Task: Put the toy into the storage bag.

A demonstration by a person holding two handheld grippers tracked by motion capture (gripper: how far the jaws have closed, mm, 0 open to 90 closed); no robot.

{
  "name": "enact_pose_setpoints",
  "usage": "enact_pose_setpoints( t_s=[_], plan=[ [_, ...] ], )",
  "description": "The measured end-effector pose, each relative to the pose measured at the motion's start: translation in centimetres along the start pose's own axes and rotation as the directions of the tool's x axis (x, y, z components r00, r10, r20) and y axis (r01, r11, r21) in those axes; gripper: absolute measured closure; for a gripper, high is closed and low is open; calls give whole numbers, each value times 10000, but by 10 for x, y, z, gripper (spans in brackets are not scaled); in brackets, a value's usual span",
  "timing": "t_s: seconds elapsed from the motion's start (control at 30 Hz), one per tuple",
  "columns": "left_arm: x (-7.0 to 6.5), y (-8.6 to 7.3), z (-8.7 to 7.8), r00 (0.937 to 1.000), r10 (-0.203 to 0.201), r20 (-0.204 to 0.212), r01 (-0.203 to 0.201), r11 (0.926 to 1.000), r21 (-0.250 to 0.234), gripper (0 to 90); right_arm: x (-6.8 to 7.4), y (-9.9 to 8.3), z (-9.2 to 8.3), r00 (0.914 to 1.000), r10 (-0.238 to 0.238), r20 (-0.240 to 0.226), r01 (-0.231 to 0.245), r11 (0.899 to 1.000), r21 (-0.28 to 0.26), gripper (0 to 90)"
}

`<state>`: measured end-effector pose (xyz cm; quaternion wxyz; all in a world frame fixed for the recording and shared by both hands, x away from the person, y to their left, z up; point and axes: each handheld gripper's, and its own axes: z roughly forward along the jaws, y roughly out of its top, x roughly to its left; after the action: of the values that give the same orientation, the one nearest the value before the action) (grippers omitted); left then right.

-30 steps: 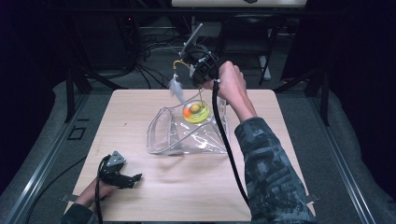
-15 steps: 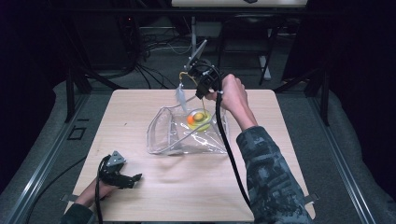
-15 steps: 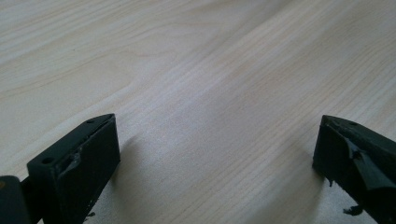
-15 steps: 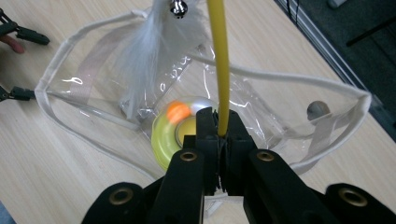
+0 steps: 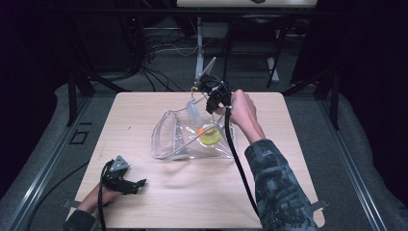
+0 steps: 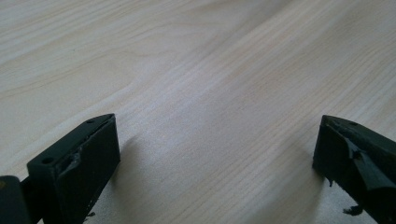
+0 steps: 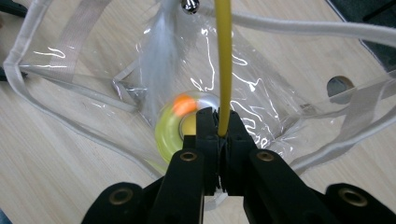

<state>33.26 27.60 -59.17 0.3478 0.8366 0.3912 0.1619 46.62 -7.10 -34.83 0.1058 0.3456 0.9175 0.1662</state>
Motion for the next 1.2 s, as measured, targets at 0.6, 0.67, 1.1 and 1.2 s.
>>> enact_pose_setpoints(
  t_s=[0.6,0.67,1.1,1.2],
  plan=[
    [0,0,0,10000,3,1,-3,10000,4,3,2,-4,28,9995,209,238,-227,9966,798,878],
    [0,0,0,10000,21,1,-21,10000,7,3,2,-5,28,9995,236,232,-255,9960,859,878],
    [0,0,0,10000,10,6,-10,10000,6,3,2,-6,32,9978,349,559,-399,9951,906,857],
    [0,0,0,10000,8,7,-8,10000,6,3,2,-6,25,9976,392,573,-430,9968,678,826]
  ],
)
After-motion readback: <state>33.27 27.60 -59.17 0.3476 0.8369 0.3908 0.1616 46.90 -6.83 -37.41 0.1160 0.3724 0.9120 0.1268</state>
